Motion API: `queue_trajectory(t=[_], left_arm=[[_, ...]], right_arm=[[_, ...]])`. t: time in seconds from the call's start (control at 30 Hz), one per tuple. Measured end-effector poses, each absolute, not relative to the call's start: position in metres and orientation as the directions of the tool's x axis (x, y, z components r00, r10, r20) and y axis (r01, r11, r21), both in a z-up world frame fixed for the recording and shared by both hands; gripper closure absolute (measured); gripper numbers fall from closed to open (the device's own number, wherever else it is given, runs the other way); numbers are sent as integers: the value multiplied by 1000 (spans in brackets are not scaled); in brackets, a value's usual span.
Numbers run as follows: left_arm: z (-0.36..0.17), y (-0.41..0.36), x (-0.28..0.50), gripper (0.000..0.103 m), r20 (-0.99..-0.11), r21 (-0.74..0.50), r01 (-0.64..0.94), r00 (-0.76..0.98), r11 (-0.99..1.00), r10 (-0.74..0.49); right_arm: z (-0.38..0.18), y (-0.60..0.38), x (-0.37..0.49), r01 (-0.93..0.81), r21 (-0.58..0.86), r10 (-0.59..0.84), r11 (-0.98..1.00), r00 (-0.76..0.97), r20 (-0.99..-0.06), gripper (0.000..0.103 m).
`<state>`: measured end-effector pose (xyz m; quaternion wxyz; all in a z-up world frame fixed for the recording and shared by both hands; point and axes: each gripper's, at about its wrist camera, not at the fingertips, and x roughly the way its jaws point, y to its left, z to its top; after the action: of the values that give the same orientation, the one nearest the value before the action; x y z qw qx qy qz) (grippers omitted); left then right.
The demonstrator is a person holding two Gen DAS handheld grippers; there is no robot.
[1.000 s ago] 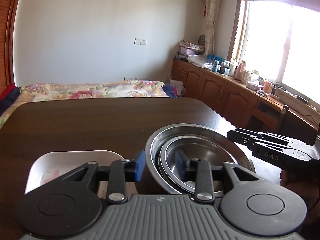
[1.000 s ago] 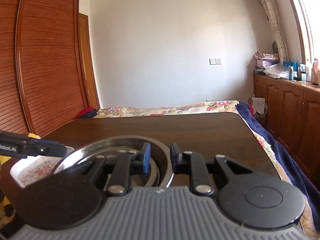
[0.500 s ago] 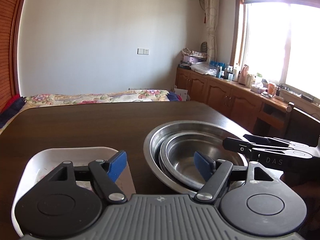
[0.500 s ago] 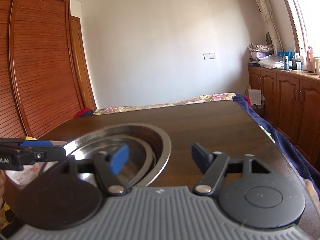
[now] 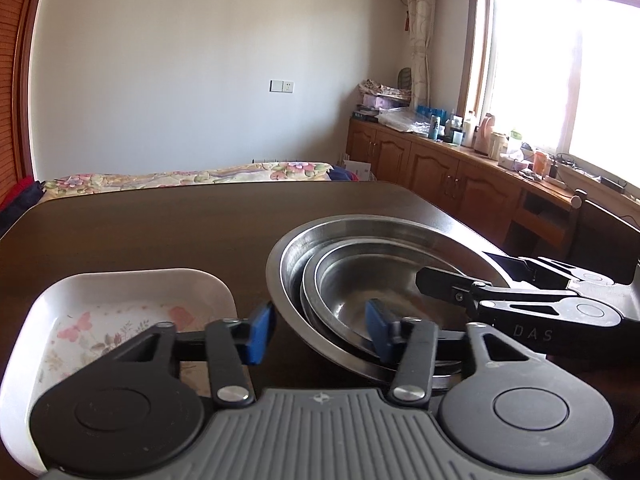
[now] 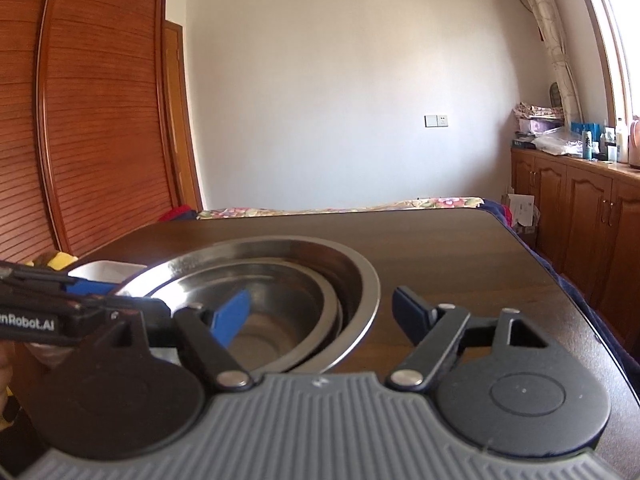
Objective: Organize plates and bowls
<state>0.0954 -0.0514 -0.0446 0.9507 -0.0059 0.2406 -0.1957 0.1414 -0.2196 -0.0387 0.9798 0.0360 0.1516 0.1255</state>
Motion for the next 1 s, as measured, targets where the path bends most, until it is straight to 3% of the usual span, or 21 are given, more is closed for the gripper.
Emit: queue_trajectory(t=[0.1,0.23,1.0], left_arm=[[-45,-54,96,60,-457,-97,365,810,926,-368],[-46,-55,96,63,-456,-98,359,813,928,-363],[-41,-52,93,63,-467,-105,360,805,927,-366]], right_arm=[[-39,-224,144,-244,142,277,959,913,-301,48],[-41,-228,147,-246,179,292,952,906,-307,60],[-36,-222,140,-223,167,264,960,919,-292,68]])
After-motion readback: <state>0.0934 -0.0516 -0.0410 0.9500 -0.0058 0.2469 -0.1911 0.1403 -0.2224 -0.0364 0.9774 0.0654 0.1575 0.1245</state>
